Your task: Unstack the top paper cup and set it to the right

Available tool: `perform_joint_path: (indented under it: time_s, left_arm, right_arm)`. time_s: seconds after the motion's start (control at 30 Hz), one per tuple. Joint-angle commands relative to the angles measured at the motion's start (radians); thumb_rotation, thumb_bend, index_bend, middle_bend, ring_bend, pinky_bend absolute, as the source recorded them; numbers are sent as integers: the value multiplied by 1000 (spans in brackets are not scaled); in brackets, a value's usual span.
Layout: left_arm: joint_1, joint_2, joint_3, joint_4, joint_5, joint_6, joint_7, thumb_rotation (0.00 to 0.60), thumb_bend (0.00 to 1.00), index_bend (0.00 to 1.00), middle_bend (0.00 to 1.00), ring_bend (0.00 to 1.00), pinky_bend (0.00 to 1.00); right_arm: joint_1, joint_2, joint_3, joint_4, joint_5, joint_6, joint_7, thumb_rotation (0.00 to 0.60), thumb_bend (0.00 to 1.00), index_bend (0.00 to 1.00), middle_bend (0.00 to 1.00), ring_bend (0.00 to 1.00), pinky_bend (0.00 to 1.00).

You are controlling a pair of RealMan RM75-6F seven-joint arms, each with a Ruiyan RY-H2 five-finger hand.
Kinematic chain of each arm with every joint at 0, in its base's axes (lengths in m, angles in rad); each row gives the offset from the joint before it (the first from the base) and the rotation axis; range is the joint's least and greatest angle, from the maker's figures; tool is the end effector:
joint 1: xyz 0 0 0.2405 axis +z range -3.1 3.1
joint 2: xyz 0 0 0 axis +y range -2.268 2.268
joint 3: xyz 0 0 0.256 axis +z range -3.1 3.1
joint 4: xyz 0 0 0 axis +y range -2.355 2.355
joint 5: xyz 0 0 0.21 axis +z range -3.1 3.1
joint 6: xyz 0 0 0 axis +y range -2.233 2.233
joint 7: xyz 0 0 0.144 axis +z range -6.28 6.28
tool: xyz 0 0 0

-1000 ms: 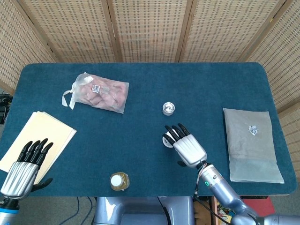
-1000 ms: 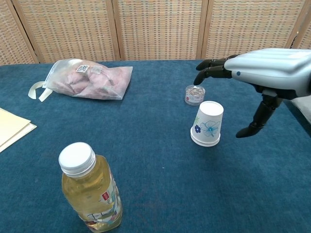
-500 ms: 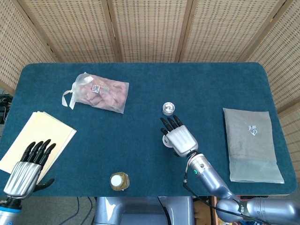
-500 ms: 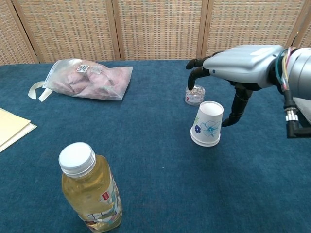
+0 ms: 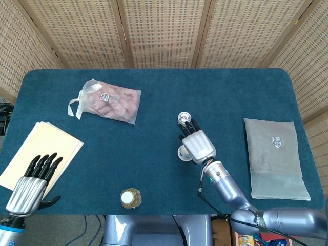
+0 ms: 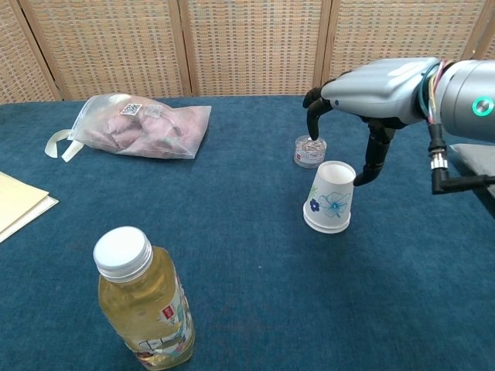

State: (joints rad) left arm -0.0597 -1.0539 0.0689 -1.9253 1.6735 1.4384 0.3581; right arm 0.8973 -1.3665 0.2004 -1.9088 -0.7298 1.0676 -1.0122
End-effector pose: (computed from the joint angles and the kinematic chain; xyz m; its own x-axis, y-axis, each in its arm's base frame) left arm -0.2417 0.1419 0.1306 0.5109 0.1252 0.8505 0.8533 -0.1932 -0.4842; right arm -0.0781 -0.3241 0.0251 0.7391 -0.1551 0.6555 -0.6417 -0.4579 0.6152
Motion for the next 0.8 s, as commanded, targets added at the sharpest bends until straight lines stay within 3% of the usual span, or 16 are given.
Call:
perform_joint_path:
  time_s: [0.03, 0.43, 0.8]
  left_arm:
    - [0, -1, 0, 1, 1, 0, 0, 600, 160, 0, 0, 0, 0]
    - [-4, -4, 2, 6, 3, -4, -2, 600, 160, 0, 0, 0, 0]
    - [-6, -9, 3, 6, 3, -7, 4, 600, 161, 0, 0, 0, 0]
  right_arm:
    - [13, -5, -8, 11, 11, 4, 0, 600, 140, 314, 99, 0, 0]
    - [55, -36, -42, 63, 39, 21, 11, 600, 208, 347, 121, 0, 1]
    - [83, -54, -65, 99, 65, 29, 12, 600, 210, 347, 122, 0, 1]
